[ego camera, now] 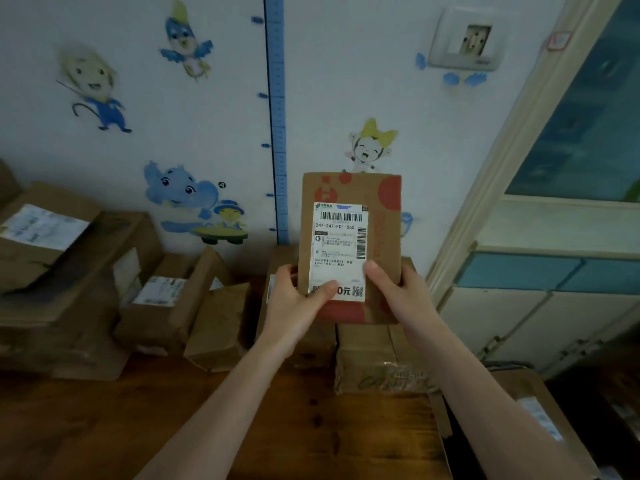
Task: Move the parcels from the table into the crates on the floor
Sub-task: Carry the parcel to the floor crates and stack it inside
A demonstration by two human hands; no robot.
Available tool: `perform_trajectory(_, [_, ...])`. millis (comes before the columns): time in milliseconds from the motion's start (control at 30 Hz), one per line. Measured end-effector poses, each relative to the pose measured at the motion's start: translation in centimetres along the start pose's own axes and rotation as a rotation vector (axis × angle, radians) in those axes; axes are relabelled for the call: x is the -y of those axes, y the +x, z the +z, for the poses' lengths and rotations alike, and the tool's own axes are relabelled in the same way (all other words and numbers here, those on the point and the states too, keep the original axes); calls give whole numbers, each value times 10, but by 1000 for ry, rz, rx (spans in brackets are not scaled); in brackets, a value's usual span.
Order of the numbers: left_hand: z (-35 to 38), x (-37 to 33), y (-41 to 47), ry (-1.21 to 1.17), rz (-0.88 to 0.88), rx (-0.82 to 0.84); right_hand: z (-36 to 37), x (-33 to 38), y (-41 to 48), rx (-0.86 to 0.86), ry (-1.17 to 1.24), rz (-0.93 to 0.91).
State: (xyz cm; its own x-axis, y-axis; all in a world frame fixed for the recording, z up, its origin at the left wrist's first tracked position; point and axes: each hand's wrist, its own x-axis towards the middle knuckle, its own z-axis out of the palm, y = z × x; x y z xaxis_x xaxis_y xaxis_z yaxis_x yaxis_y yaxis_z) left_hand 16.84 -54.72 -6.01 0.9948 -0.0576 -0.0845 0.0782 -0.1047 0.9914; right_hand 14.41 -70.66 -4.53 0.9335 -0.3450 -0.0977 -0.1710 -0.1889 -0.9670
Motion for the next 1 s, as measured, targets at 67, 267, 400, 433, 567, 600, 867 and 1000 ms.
perform_trajectory(67, [-15,-13,-6,-39,26,31,7,5,-8,35,-5,-25])
perform_trajectory(267, [-36,-24,-16,-24,118,1,16,19,-14,106,92,-34])
perform_trajectory(400, [-47,-30,-17,65,145,-3,20,37,-10,107,124,-97])
perform_trajectory(433, [-50,-35,-15,89,141,2,21,37,-11,106,108,-122])
perform_trajectory(567, [-56,-54,-8,75,180,12,27,39,-17,164,9,-199])
perform_trajectory(600, [-56,-56,-7,74,203,4,26,39,-15,183,-2,-192])
perform_trajectory(867, [-53,-58,-5,72,217,6,15,67,-4,64,-82,-334])
perform_trajectory(1000, [-56,-71,1,113,210,6,11,68,-5,76,-158,-400])
